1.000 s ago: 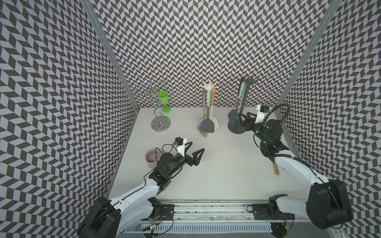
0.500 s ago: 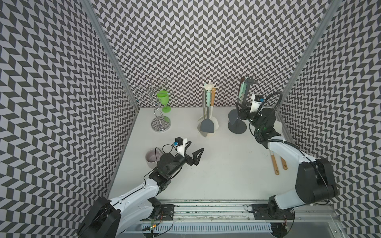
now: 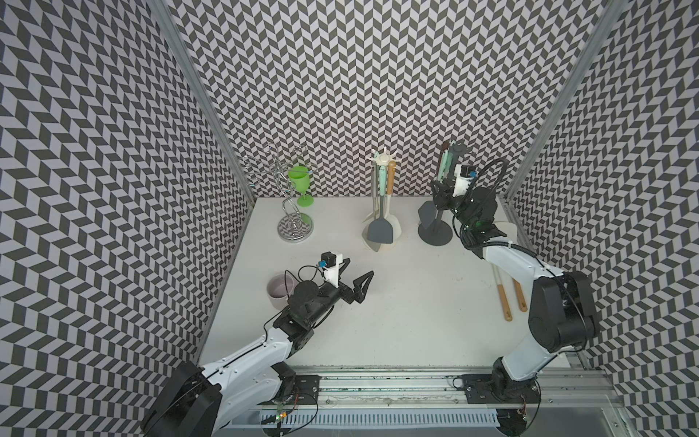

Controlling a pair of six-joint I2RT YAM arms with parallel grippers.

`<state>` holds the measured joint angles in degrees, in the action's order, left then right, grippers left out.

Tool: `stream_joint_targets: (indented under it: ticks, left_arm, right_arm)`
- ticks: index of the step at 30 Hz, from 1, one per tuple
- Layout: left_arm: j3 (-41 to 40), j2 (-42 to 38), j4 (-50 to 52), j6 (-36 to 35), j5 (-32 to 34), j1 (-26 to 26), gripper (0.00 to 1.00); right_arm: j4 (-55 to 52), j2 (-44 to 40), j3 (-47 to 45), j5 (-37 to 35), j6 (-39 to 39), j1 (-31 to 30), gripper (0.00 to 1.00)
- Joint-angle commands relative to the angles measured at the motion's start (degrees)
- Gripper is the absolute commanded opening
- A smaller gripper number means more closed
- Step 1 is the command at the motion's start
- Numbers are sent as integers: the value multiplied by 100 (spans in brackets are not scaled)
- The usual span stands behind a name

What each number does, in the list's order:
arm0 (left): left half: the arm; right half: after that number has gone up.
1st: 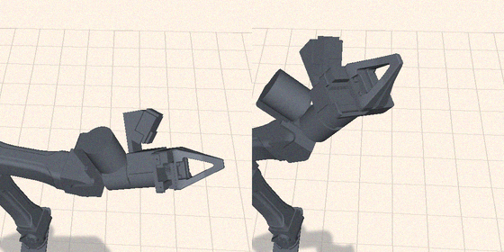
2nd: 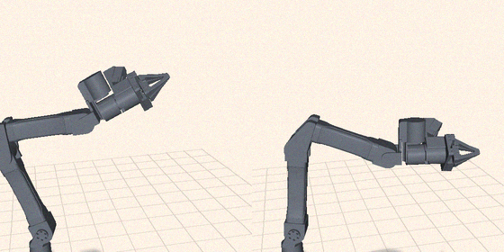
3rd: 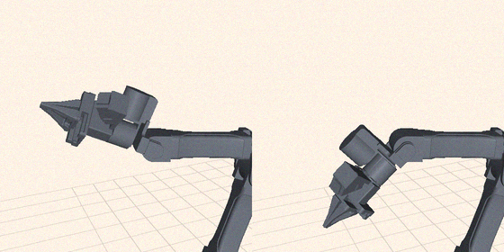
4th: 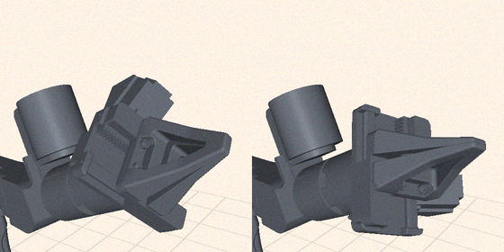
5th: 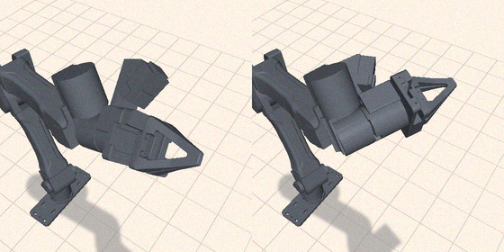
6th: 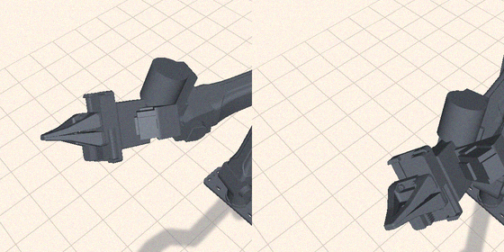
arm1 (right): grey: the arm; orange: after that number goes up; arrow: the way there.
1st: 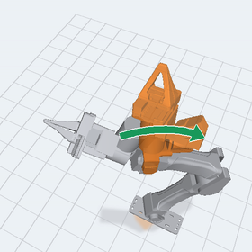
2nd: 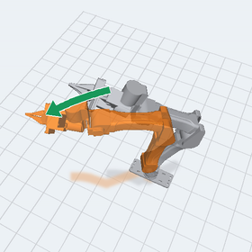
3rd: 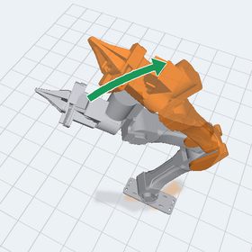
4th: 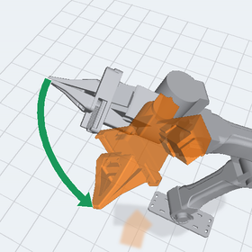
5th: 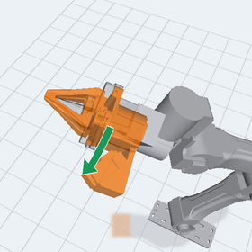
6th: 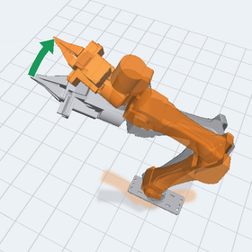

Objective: Take the spatula off the kitchen utensil rack
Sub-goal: Take off the spatula from the rack.

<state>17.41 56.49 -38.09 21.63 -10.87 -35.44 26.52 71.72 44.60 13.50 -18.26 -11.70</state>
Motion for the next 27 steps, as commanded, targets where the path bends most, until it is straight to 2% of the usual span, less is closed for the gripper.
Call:
stream_joint_targets:
  ticks: [1, 5, 13, 22, 27]
  left_arm:
    - [55, -85, -71, -355, 244, -51, 100]
    - [74, -25, -51, -452, 306, -59, 100]
    - [87, -51, 3, -516, 343, -68, 100]
    - [89, -67, -13, -497, 295, -70, 100]
    - [105, -61, -16, -489, 267, -73, 100]
  right_arm:
    - [727, 524, 591, -276, 458, 35, 65]
    - [647, 1354, 1402, -151, 669, 32, 54]
    - [529, 2386, 2450, -480, 973, 58, 49]
    - [586, 2811, 2726, -648, 1253, 62, 42]
    - [691, 2957, 2781, -527, 1340, 59, 35]
